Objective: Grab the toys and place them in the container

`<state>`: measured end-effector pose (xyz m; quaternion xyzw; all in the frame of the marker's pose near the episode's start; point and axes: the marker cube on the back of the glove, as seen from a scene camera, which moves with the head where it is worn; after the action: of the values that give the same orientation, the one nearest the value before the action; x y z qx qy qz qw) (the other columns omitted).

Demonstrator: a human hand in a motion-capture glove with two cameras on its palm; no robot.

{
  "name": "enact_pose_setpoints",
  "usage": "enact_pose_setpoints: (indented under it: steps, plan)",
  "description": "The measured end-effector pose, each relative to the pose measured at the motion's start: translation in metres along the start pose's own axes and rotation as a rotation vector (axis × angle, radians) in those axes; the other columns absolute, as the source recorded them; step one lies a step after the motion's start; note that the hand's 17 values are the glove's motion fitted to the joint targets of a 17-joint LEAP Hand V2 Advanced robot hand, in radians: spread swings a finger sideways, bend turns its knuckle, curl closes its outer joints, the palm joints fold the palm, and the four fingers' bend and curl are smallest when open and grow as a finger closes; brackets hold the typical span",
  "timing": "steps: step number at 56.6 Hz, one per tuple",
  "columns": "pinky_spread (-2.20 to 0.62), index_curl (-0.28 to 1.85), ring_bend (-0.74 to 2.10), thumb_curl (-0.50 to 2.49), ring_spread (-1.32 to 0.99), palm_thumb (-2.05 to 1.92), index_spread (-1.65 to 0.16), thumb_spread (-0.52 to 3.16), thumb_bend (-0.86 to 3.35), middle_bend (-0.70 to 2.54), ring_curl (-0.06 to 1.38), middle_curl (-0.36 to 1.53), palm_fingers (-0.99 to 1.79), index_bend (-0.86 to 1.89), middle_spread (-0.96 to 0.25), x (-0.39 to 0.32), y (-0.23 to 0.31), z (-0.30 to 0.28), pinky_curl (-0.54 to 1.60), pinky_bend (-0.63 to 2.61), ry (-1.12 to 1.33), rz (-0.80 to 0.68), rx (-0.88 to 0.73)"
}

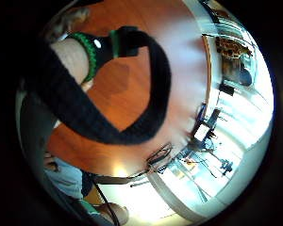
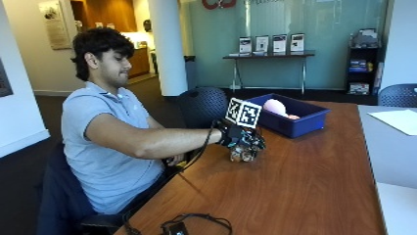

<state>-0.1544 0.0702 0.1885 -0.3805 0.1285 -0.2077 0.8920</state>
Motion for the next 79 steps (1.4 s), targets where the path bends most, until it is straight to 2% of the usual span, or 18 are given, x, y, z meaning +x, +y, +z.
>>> enact_pose_setpoints:
  steps: [5,9,10,11,15,26,39,55,67,73,77,79]
  plan:
    - [-0.04,0.24,0.36,0.35,0.01,0.28,-0.34,1.56,0.11,0.14,0.3,0.25,-0.06,0.05,0.03,-0.004,-0.008,0.011,0.38,1.24,-0.019,-0.029,0.139]
    - [-0.16,0.18,0.7,0.38,-0.02,0.44,-0.34,1.63,0.22,0.17,0.37,0.24,0.28,0.03,0.04,-0.005,-0.013,0.013,0.37,1.28,-0.037,-0.043,0.267]
    - [-0.17,0.17,0.69,0.38,-0.02,0.46,-0.34,1.63,0.23,0.16,0.35,0.24,0.24,0.03,0.04,-0.004,-0.014,0.013,0.37,1.29,-0.038,-0.05,0.293]
    - [-0.21,0.16,0.85,0.4,-0.05,0.52,-0.34,1.63,0.26,0.19,0.42,0.25,0.41,0.03,0.04,-0.004,-0.015,0.012,0.38,1.31,-0.042,-0.056,0.315]
    - [-0.28,0.11,1.07,0.46,-0.11,0.66,-0.33,1.6,0.34,0.26,0.46,0.28,0.64,0.02,0.03,0.001,-0.017,0.009,0.37,1.3,-0.08,-0.07,0.365]
    - [-0.36,0.11,1.2,0.56,-0.17,0.84,-0.29,1.51,0.4,0.34,0.54,0.34,0.78,0.12,0.01,-0.002,-0.019,-0.014,0.39,1.25,-0.145,-0.083,0.4]
    - [-0.38,0.09,1.19,0.62,-0.19,0.89,-0.28,1.42,0.39,0.33,0.52,0.37,0.81,0.11,0.0,-0.027,-0.044,-0.102,0.4,1.22,-0.207,-0.08,0.505]
    - [-0.39,0.07,1.18,0.66,-0.2,0.89,-0.27,1.36,0.36,0.3,0.51,0.4,0.81,0.11,-0.01,-0.091,-0.122,-0.212,0.4,1.22,-0.173,-0.095,0.569]
    - [-0.39,0.05,1.19,0.68,-0.2,0.9,-0.27,1.33,0.35,0.29,0.5,0.42,0.85,0.11,-0.01,-0.125,-0.177,-0.247,0.4,1.21,-0.137,-0.062,0.56]
    - [-0.39,0.04,1.19,0.69,-0.21,0.89,-0.27,1.32,0.34,0.29,0.5,0.44,0.84,0.11,-0.01,-0.135,-0.205,-0.242,0.4,1.2,-0.16,0.0,0.448]
    - [-0.38,0.03,1.09,0.67,-0.19,0.84,-0.29,1.38,0.33,0.25,0.49,0.44,0.59,0.08,-0.01,-0.134,-0.218,-0.228,0.43,1.25,-0.171,0.046,0.285]
    - [-0.35,0.06,0.93,0.63,-0.17,0.77,-0.3,1.43,0.3,0.18,0.46,0.43,0.23,0.15,0.0,-0.131,-0.22,-0.221,0.44,1.24,-0.164,0.062,0.231]
